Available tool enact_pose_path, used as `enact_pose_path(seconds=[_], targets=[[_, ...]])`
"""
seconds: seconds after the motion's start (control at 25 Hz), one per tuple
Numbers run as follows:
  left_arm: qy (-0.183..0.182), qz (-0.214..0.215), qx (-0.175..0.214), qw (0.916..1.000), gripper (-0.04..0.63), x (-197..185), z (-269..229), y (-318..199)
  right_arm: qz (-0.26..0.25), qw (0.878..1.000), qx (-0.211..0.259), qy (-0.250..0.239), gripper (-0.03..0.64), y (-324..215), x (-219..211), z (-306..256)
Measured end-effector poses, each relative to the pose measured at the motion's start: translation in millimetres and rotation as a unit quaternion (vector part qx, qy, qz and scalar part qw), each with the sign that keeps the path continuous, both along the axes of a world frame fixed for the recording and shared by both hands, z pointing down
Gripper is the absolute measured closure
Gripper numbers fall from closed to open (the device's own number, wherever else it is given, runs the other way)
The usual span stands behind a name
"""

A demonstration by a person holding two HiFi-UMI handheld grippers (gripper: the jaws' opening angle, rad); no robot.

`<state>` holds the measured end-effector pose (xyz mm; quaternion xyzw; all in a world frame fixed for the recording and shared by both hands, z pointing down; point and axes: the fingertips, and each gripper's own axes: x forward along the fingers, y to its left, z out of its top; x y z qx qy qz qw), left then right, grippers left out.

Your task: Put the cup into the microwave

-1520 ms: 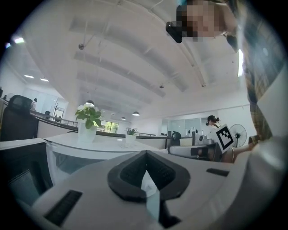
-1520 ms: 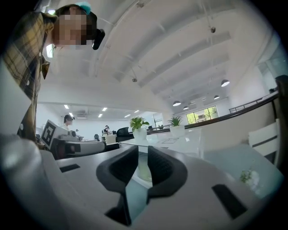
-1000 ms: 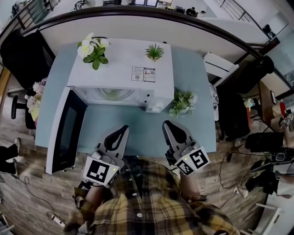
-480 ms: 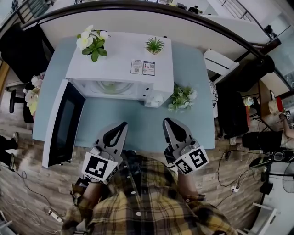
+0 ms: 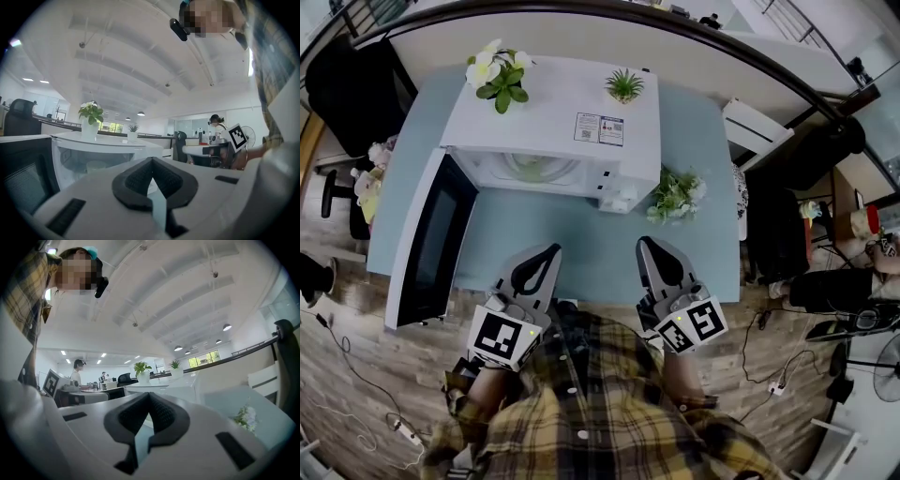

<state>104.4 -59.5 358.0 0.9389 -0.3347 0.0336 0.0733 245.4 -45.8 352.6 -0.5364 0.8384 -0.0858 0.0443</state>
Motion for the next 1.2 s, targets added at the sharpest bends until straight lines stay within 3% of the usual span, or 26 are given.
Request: enact_pose_path(seconds=[0.72,1.2], targets=[[-0.005,-0.019,-0.001,0.9998,0.604,-7,0,6,-0.013,1.000,-0.009,-0.005,0.614,1,-5,5],[-0.007,-0.023,-0.004,0.9997,0.604,-7,5,5,0.005,1.000,-0.010,-0.012,0.614,0,6,8]])
